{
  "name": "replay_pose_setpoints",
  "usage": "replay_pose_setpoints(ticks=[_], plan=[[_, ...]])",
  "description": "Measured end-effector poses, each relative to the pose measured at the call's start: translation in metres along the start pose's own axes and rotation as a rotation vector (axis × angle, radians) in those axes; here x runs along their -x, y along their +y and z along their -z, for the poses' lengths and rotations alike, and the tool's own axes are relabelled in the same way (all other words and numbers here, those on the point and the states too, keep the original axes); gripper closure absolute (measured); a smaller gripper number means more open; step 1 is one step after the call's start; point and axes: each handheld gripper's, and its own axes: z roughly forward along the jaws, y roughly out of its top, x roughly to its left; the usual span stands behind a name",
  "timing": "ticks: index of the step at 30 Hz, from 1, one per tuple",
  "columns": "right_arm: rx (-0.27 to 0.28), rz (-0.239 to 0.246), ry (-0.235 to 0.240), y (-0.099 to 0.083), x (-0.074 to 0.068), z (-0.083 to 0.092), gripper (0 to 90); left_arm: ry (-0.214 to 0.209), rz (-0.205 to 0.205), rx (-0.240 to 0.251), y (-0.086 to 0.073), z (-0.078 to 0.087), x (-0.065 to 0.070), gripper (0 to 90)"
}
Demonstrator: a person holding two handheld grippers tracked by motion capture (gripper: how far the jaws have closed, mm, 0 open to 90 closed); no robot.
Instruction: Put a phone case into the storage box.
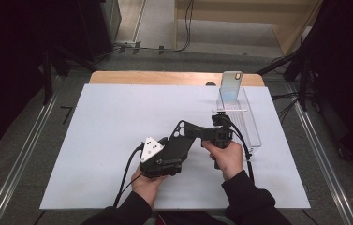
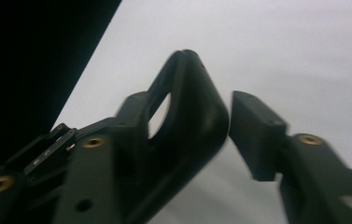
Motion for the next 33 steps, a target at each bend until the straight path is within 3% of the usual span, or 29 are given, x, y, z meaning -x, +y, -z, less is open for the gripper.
replay_pose_setpoints(ticks=[9,14,23,25,26,29,33], plan=[[0.016,-0.048,0.055,0.002,0.0,0.006,65.9,-0.011,0.006,-0.001,-0.001,-0.001,0.001,14.2],[0.025,-0.041,0.077,0.003,-0.003,0.01,70.0,-0.028,0.023,-0.011,-0.001,-0.001,0.0,14.1],[0.037,-0.034,0.123,0.005,-0.008,0.015,75.5,-0.042,0.004,0.003,-0.001,0.0,0.002,14.4],[0.05,-0.013,0.111,0.004,-0.01,0.016,77.4,-0.048,-0.008,0.064,0.0,0.005,0.004,34.5],[0.05,0.012,0.076,0.004,-0.012,0.017,77.3,-0.056,-0.01,0.066,0.002,0.006,0.004,33.6],[0.071,-0.038,0.175,0.004,-0.01,0.022,77.5,-0.073,0.025,0.046,0.007,0.007,0.001,29.2],[0.09,0.033,0.134,0.007,-0.022,0.03,77.5,-0.068,0.045,0.009,0.012,0.008,-0.006,26.5]])
